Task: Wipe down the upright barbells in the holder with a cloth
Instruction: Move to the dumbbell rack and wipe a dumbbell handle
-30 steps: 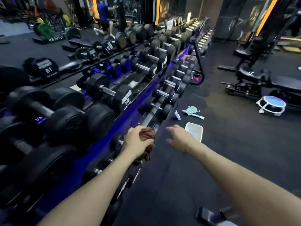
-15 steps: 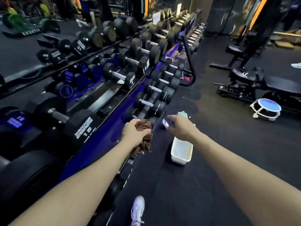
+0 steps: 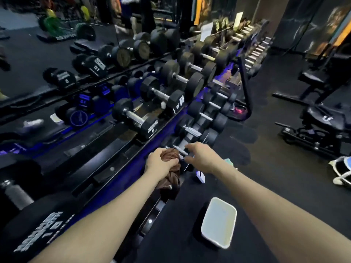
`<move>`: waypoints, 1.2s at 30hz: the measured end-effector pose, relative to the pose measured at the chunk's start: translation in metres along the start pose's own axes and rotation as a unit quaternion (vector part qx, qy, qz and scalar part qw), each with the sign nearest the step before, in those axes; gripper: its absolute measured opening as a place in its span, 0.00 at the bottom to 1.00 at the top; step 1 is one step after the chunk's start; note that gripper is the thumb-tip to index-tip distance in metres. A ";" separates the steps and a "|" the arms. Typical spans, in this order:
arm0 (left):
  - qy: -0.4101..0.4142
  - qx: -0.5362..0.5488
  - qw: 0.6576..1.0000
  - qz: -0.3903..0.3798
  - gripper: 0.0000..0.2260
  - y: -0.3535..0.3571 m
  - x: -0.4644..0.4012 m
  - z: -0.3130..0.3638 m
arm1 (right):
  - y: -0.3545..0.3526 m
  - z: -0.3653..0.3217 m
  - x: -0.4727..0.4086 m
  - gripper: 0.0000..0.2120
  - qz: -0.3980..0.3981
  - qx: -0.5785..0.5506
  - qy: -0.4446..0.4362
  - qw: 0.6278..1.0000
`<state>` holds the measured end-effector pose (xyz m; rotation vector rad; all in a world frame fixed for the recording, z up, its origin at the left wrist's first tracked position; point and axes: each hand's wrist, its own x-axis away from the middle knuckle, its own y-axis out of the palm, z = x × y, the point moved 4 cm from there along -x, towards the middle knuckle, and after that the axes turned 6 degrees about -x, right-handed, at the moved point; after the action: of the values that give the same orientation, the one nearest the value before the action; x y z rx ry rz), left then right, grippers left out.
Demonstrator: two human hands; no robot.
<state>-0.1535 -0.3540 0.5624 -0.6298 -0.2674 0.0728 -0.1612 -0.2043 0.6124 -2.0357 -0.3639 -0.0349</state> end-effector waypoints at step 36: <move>-0.512 0.361 0.590 0.510 0.08 0.452 0.307 -0.007 | 0.146 0.281 0.143 0.09 -0.583 0.047 -0.336 0.738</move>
<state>0.1502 0.0524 0.3592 0.2544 -0.9095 1.6505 -0.0219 0.0115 0.3781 -1.3343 -2.0065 -0.0450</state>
